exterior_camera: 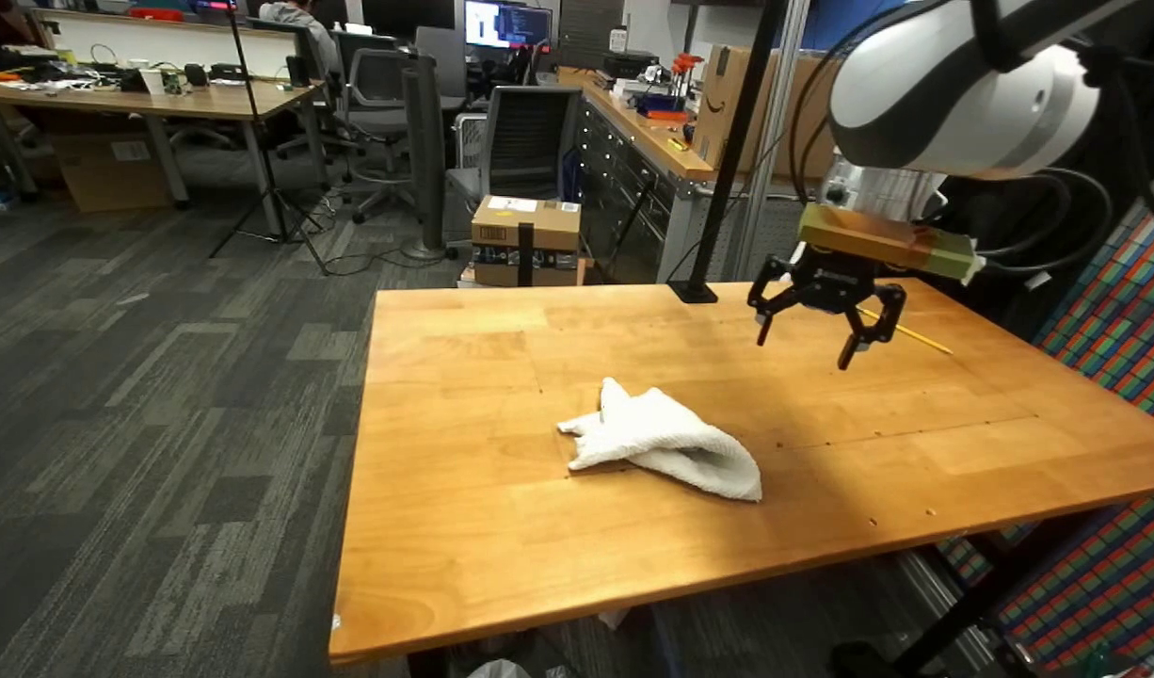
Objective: Fold the towel thrice
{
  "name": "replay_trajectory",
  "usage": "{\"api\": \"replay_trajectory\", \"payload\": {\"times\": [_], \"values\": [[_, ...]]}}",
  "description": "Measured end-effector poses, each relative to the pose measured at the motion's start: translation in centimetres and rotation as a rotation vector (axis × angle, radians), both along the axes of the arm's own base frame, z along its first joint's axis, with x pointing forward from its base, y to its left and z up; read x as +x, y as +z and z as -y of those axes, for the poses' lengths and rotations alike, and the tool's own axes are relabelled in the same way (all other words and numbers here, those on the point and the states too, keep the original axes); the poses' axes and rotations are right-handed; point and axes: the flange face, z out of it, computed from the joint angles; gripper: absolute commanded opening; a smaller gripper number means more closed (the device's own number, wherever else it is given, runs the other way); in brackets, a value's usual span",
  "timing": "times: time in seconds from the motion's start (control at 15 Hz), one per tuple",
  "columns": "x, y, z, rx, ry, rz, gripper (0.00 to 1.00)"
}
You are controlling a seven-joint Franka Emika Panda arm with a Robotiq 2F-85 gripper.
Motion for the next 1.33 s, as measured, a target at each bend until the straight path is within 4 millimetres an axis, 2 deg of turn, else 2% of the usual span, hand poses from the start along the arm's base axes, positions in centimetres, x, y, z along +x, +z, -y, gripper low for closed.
{"api": "replay_trajectory", "payload": {"times": [0.2,0.4,0.73,0.93,1.33], "values": [[-3.7,0.2,3.9,0.018,-0.077,0.040,1.00],[-7.3,0.4,7.0,0.023,-0.137,0.053,1.00],[-12.2,2.1,10.0,0.025,-0.220,0.094,1.00],[-13.4,2.8,10.0,0.026,-0.226,0.116,1.00],[-13.5,2.8,10.0,0.026,-0.226,0.115,1.00]]}}
